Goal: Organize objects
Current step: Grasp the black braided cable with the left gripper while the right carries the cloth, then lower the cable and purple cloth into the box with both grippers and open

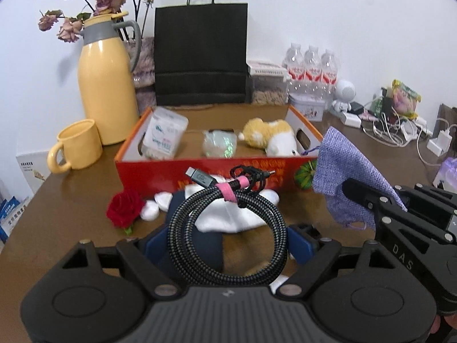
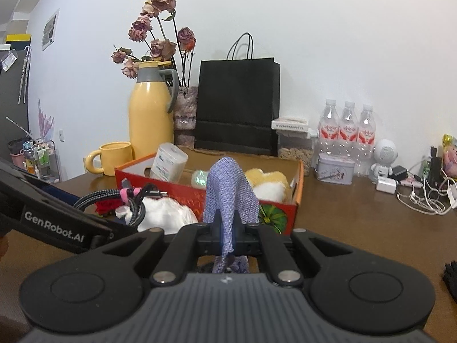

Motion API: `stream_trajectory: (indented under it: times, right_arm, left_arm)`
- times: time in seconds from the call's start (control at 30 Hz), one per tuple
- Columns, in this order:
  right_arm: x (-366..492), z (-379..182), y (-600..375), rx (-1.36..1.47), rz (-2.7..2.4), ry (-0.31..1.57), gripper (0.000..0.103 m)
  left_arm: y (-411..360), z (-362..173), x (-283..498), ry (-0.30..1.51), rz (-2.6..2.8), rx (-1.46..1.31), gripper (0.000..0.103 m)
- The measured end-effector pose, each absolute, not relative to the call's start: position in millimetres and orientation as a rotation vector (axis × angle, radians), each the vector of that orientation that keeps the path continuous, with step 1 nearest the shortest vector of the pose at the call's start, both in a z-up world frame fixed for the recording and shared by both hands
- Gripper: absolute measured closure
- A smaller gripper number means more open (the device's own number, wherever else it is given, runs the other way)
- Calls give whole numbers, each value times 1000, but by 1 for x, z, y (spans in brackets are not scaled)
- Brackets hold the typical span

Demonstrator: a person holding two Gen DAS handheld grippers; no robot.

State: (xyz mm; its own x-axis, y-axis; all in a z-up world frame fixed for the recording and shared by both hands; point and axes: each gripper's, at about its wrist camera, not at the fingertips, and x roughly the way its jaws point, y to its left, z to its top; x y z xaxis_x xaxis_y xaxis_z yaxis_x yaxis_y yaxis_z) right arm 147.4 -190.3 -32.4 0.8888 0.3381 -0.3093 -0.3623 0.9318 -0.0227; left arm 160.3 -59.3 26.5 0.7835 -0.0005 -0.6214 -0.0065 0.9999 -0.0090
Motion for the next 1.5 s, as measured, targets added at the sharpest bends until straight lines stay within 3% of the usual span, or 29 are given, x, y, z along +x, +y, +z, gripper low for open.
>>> stream_trajectory:
  times: [0.63, 1.5]
  right_arm:
    - [239, 2, -154, -83, 315, 263, 98]
    - [343, -26, -142, -46, 324, 347, 98]
  left_arm:
    - [-26, 51, 254, 556, -26, -53, 17]
    - [-13, 32, 357, 529, 6, -17, 17]
